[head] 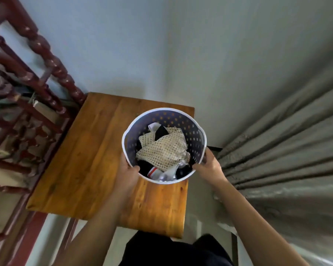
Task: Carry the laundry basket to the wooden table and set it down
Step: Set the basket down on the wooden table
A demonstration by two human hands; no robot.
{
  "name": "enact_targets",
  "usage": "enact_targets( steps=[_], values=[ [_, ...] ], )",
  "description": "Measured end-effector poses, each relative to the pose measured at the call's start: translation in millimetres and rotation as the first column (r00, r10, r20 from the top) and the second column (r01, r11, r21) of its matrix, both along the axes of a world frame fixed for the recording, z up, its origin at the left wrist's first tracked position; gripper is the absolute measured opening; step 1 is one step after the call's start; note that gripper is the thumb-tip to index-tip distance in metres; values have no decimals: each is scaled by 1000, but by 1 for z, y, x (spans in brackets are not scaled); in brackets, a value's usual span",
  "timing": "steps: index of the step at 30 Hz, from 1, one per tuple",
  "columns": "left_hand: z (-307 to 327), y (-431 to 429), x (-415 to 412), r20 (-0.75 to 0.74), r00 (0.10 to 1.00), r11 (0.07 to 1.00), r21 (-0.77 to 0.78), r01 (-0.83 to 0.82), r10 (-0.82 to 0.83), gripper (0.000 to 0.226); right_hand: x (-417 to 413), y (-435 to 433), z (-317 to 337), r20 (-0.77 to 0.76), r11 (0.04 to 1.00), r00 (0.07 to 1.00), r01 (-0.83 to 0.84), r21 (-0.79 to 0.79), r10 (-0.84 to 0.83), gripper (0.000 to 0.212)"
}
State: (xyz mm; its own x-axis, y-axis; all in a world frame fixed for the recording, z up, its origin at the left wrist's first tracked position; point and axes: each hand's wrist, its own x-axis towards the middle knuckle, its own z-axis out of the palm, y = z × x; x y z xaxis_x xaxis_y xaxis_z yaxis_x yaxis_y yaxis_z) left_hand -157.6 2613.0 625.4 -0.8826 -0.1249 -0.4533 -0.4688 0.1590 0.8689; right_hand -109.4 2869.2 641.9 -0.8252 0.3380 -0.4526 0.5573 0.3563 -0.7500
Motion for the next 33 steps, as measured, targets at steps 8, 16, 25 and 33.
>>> enact_targets(
  steps=[8,16,25,33],
  values=[
    [-21,-2,-30,18,986,983,-74,168,-167,85,-33,7,-16,125,997,990,72,-11,-70,97],
    [-36,25,-25,-36,999,947,-319,17,-30,77,-66,21,-39,176,991,976,-120,-57,128,80],
    [-20,-34,-92,-188,982,912,-404,-76,-1,75,-158,-30,-48,-109,925,933,-355,-134,342,74],
    [-34,-130,-198,-148,986,875,-463,-140,80,69,-254,-111,-50,-142,870,894,-446,-209,424,91]
  ],
)
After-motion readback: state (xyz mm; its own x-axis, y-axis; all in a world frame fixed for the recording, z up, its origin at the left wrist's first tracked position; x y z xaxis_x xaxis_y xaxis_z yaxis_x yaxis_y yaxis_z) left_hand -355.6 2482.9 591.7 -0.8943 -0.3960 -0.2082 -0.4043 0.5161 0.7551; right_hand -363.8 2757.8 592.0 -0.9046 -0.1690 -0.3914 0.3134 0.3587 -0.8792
